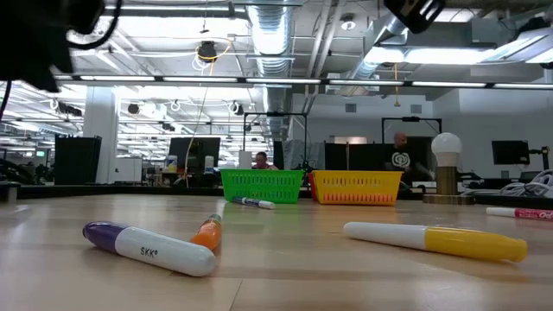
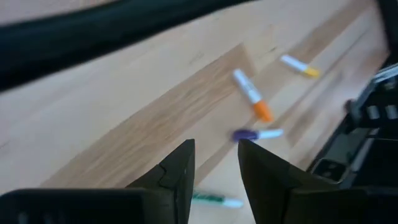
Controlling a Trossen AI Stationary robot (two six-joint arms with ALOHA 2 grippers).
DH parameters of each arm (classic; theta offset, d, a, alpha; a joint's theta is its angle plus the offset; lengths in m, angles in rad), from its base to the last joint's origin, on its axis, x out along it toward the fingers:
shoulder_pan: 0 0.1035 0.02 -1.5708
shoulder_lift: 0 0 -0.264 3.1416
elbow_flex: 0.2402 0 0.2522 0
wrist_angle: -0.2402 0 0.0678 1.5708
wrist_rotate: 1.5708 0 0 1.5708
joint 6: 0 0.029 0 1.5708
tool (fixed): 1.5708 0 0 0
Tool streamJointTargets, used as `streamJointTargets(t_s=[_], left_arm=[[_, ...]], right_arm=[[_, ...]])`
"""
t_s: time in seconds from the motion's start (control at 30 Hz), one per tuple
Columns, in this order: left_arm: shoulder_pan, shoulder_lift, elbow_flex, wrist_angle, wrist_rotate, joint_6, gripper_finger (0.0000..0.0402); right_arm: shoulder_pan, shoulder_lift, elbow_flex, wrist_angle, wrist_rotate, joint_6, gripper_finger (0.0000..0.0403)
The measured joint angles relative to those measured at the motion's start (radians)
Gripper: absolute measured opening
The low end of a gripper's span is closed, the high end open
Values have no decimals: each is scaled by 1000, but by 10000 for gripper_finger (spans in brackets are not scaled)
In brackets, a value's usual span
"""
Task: Pick & Place Markers
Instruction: Put the yellow pen into the blue bin
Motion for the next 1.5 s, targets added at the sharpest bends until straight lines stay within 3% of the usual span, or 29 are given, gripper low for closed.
streamJointTargets(t_s=[0.63,1.17,1.5], left_arm=[[-152,0,1,-202,5,-94,122],[-197,-1,1,-205,4,-97,122],[-197,-1,2,-216,4,-94,122]], right_arm=[[94,513,428,-369,0,331,144],[79,573,471,-454,1,558,215],[80,606,471,-479,45,596,215]])
